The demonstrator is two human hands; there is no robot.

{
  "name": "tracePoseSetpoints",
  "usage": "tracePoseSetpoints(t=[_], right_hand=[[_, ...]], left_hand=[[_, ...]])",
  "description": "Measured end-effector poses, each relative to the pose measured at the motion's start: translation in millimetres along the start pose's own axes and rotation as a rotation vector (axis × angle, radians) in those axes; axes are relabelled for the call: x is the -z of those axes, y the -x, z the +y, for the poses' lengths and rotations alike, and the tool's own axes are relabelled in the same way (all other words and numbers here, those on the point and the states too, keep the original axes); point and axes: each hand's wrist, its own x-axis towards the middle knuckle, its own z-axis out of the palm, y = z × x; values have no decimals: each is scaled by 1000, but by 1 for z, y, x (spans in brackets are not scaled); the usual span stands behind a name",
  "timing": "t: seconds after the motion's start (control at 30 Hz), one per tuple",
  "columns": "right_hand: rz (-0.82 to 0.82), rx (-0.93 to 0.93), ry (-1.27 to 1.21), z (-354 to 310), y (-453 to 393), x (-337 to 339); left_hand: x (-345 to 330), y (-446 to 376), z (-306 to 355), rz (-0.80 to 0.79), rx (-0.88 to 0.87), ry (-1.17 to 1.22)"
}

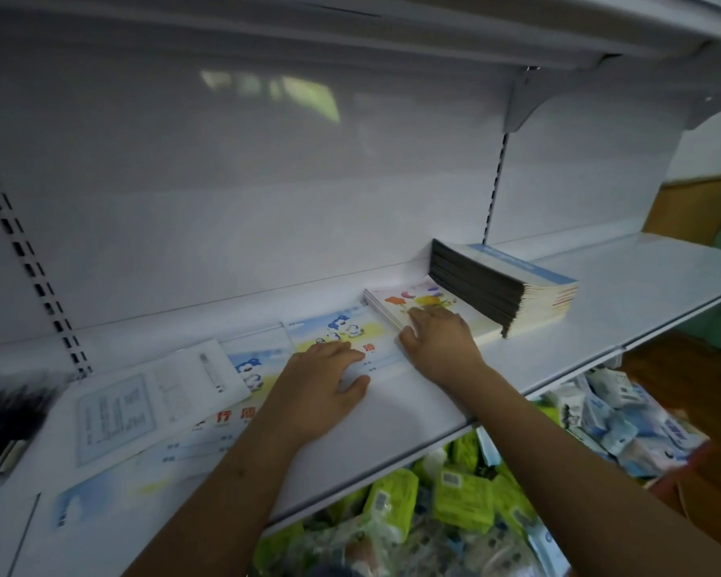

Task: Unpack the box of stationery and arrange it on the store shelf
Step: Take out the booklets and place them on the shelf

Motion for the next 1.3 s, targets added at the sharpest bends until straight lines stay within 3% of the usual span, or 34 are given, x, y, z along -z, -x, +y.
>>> tracePoseSetpoints(t=[0.17, 0.37, 0.57, 0.67, 0.8, 0.83, 0.9, 0.97, 1.07, 1.13, 1.2, 1.3], right_hand=[[131, 78, -42, 3, 4, -5], [135, 178, -67, 7, 2, -8], [348, 294, -239, -22, 13, 6], [172, 362, -399, -68, 18, 10], [-225, 415, -387, -135, 19, -3], [-289, 406, -358, -149, 18, -10], [-261, 390, -219, -168, 16, -28], [-123, 360, -88, -177, 16, -43], [-25, 327, -44, -178, 18, -48], [-13, 316, -62, -177, 19, -48], [-30, 307, -87, -179, 19, -49], [-52, 269, -132, -181, 19, -47]], left_hand=[[1, 1, 2, 7, -9, 8], [2, 1, 7, 30, -52, -41], [54, 11, 9, 242, 7, -50], [98, 38, -20, 164, 95, -84], [118, 93, -101, -317, 379, -147], [115, 105, -115, -371, 415, -145], [106, 124, -126, -251, 411, -123], [101, 131, -122, -39, 309, -150], [107, 124, -108, 256, 85, -466], [120, 117, -105, 337, 171, -506], [135, 114, -105, 460, 276, -304], [168, 107, -95, 875, 341, 151]])
